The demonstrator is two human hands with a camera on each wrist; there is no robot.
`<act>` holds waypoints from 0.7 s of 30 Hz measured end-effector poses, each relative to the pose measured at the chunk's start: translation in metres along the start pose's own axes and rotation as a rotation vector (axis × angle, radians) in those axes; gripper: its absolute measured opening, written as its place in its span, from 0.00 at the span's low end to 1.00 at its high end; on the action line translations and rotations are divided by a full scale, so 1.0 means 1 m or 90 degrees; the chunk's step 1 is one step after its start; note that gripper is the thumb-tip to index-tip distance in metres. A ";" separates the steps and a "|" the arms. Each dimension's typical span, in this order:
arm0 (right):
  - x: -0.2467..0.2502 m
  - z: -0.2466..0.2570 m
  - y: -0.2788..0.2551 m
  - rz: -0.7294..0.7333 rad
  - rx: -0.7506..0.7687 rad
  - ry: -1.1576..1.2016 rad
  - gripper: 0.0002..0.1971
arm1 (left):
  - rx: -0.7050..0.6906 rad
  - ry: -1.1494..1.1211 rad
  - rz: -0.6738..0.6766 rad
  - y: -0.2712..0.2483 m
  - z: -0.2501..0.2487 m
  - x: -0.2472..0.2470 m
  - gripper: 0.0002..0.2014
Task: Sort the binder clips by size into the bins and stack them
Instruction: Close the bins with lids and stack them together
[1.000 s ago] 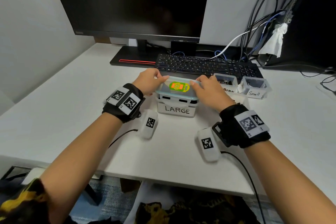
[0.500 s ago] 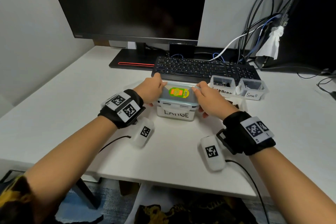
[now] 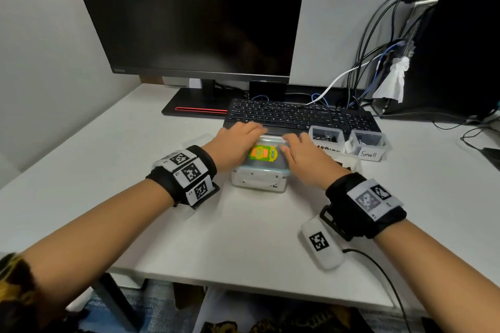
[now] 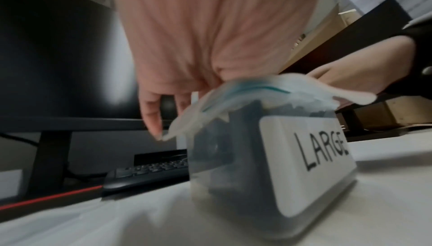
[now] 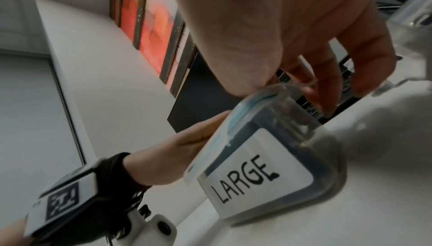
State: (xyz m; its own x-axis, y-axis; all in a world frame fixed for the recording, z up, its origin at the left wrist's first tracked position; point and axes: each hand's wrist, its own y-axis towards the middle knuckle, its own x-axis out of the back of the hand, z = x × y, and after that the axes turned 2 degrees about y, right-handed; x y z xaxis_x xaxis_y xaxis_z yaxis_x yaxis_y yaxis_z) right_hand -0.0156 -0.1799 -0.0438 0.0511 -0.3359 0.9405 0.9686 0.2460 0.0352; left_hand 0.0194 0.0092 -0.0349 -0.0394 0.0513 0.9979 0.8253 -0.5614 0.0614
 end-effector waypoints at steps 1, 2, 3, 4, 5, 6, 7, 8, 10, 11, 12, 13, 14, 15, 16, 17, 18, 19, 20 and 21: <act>0.000 0.000 0.000 -0.016 0.014 -0.027 0.22 | -0.031 -0.046 0.005 0.001 0.001 0.001 0.25; 0.000 0.000 0.002 -0.030 0.025 -0.057 0.23 | -0.044 -0.115 0.020 0.000 0.003 0.002 0.24; 0.001 0.001 0.003 -0.039 0.039 -0.089 0.23 | -0.045 -0.184 0.045 -0.002 0.006 0.003 0.26; 0.002 0.002 0.004 -0.036 0.054 -0.115 0.23 | -0.042 -0.232 0.074 -0.004 0.008 0.005 0.28; 0.002 0.002 0.006 -0.022 0.070 -0.124 0.22 | -0.041 -0.253 0.102 -0.006 0.011 0.007 0.31; 0.004 0.003 0.008 -0.004 0.083 -0.113 0.22 | -0.040 -0.255 0.132 -0.007 0.014 0.008 0.36; 0.004 0.002 0.010 0.013 0.092 -0.092 0.22 | -0.039 -0.252 0.157 -0.008 0.015 0.009 0.42; 0.004 0.001 0.011 0.023 0.099 -0.074 0.23 | -0.038 -0.252 0.173 -0.007 0.017 0.009 0.48; 0.006 -0.002 0.010 0.027 0.108 -0.049 0.24 | -0.030 -0.248 0.186 -0.006 0.019 0.010 0.55; 0.008 -0.003 0.009 0.034 0.112 -0.030 0.25 | -0.022 -0.240 0.190 -0.005 0.020 0.010 0.57; 0.011 -0.004 0.006 0.054 0.107 0.001 0.28 | -0.017 -0.229 0.191 -0.005 0.020 0.011 0.58; 0.016 -0.004 0.003 0.086 0.101 0.039 0.34 | -0.012 -0.219 0.189 -0.005 0.020 0.012 0.58; 0.021 -0.005 0.000 0.121 0.096 0.072 0.42 | -0.009 -0.209 0.183 -0.004 0.019 0.013 0.57; 0.025 -0.006 -0.001 0.152 0.095 0.078 0.51 | -0.007 -0.196 0.175 -0.003 0.018 0.014 0.56; 0.029 -0.006 -0.001 0.170 0.098 0.054 0.59 | -0.007 -0.181 0.166 -0.003 0.016 0.016 0.55; 0.031 -0.006 0.001 0.173 0.102 0.018 0.66 | -0.006 -0.166 0.157 -0.003 0.014 0.018 0.55; 0.031 -0.005 0.004 0.165 0.100 -0.021 0.70 | -0.003 -0.155 0.149 -0.002 0.013 0.019 0.54; 0.031 -0.004 0.007 0.152 0.097 -0.055 0.70 | -0.001 -0.148 0.142 -0.002 0.012 0.019 0.53; 0.030 -0.002 0.011 0.135 0.094 -0.080 0.65 | 0.002 -0.145 0.138 -0.001 0.010 0.020 0.51; 0.029 0.002 0.014 0.118 0.095 -0.098 0.57 | 0.004 -0.144 0.135 -0.001 0.009 0.020 0.48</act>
State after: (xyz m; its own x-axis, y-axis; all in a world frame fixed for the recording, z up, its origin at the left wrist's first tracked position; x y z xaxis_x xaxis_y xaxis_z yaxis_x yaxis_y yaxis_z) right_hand -0.0009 -0.1849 -0.0152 0.1763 -0.1337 0.9752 0.8991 0.4251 -0.1042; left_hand 0.0226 0.0187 -0.0151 0.2602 0.1156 0.9586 0.8053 -0.5737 -0.1493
